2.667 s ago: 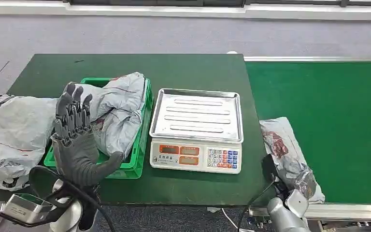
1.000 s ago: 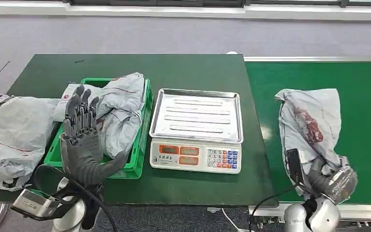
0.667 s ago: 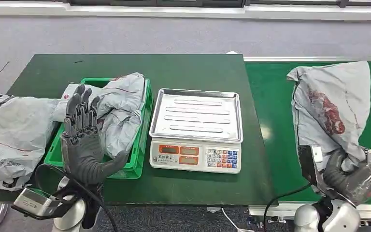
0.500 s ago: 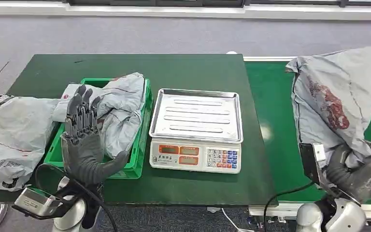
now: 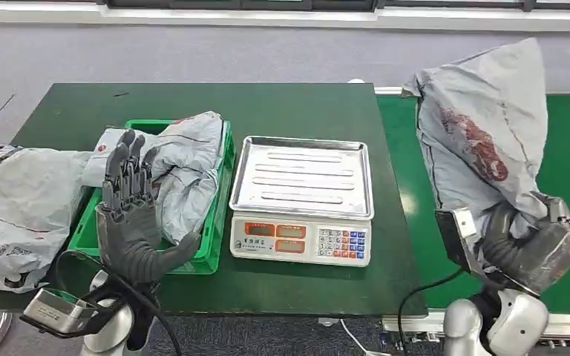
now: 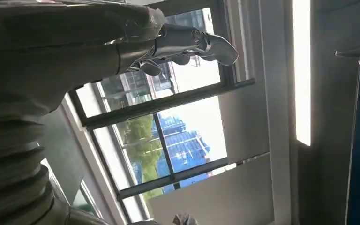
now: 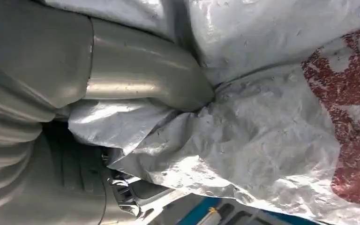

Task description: Moved the parcel from conveyor to table for the left to box.

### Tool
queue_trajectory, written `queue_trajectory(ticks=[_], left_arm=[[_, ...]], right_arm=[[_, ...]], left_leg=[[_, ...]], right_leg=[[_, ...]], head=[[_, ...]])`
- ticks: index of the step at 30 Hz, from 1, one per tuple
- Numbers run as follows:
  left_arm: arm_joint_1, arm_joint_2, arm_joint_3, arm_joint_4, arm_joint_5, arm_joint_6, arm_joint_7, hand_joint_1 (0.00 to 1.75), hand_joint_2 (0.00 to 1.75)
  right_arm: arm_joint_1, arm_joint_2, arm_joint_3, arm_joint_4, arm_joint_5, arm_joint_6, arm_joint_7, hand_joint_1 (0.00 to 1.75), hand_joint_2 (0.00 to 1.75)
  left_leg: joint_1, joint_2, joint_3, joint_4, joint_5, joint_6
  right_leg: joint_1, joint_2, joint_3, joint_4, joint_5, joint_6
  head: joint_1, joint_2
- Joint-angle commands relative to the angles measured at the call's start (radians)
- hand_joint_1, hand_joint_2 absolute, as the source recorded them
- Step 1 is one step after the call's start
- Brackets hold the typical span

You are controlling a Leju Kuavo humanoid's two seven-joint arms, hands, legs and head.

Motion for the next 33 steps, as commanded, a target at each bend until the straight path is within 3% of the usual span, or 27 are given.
queue_trajectory(ticks=[1, 5, 22, 23, 26, 33], left_arm=[[-0.036, 0.034, -0.025, 0.060, 0.010, -0.008, 0.004, 0.00, 1.75], [-0.034, 0.033, -0.023, 0.060, 0.009, -0.004, 0.004, 0.00, 1.75], [-0.035, 0.032, -0.021, 0.060, 0.005, 0.001, 0.004, 0.00, 1.75], [-0.032, 0.035, -0.025, 0.057, 0.000, 0.008, 0.004, 0.00, 1.75], [-0.034, 0.035, -0.038, 0.061, 0.001, 0.016, 0.004, 0.00, 1.75], [-0.042, 0.034, -0.041, 0.069, 0.001, 0.020, 0.004, 0.00, 1.75]], right_arm=[[-0.098, 0.025, 0.044, 0.200, 0.019, 0.001, -0.001, 1.75, 1.75], [-0.135, 0.025, 0.095, 0.272, 0.062, 0.001, 0.018, 1.75, 1.75], [-0.138, 0.023, 0.108, 0.286, 0.066, 0.001, 0.013, 1.75, 1.75], [-0.163, 0.019, 0.149, 0.347, 0.077, 0.001, -0.002, 1.75, 1.75], [-0.221, 0.022, 0.220, 0.422, 0.124, 0.001, 0.066, 1.75, 1.75], [-0.233, 0.012, 0.239, 0.443, 0.118, 0.001, 0.072, 1.75, 1.75]], left_leg=[[0.001, 0.004, 0.005, -0.003, -0.001, 0.001], [0.000, 0.006, 0.004, -0.002, -0.001, 0.001], [0.000, 0.002, 0.003, -0.002, 0.000, 0.001], [0.000, 0.001, 0.002, -0.001, 0.000, 0.000], [0.001, 0.005, 0.002, -0.001, -0.001, 0.000], [0.001, 0.003, 0.004, -0.002, 0.001, 0.000]], right_leg=[[0.001, 0.004, 0.003, -0.003, 0.001, -0.002], [0.001, 0.006, 0.002, -0.002, 0.001, -0.002], [0.001, 0.002, 0.002, -0.001, 0.000, -0.002], [0.001, 0.001, 0.001, -0.001, 0.000, -0.001], [0.001, 0.005, 0.001, 0.000, 0.001, -0.002], [0.001, 0.002, 0.003, -0.002, 0.000, -0.002]], head=[[0.000, 0.000], [0.000, 0.000], [0.000, 0.000], [0.000, 0.000], [0.000, 0.000], [0.000, 0.000]])
